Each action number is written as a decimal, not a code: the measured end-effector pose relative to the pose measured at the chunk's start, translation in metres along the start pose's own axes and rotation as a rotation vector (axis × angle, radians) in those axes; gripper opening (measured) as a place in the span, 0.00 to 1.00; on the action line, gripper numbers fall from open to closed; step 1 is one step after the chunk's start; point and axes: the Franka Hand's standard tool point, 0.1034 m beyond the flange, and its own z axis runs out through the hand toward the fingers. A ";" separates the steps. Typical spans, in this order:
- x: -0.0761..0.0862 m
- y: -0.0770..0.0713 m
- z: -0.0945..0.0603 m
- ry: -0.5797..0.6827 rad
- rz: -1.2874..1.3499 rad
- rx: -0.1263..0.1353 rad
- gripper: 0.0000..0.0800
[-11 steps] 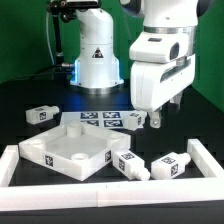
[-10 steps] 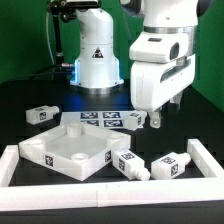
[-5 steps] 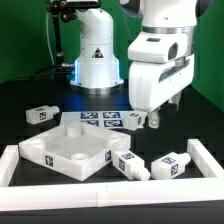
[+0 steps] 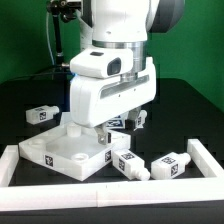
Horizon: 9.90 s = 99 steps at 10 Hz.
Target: Assemble one leg
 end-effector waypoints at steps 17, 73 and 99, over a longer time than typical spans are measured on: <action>0.023 -0.013 0.051 -0.002 0.165 0.027 0.36; 0.074 -0.049 -0.018 -0.047 0.561 0.072 0.81; 0.090 -0.080 0.062 -0.098 1.745 0.100 0.81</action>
Offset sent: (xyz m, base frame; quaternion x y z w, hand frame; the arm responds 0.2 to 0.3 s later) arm 0.0105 0.0203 -0.0397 0.0466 -0.0206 0.1582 0.9861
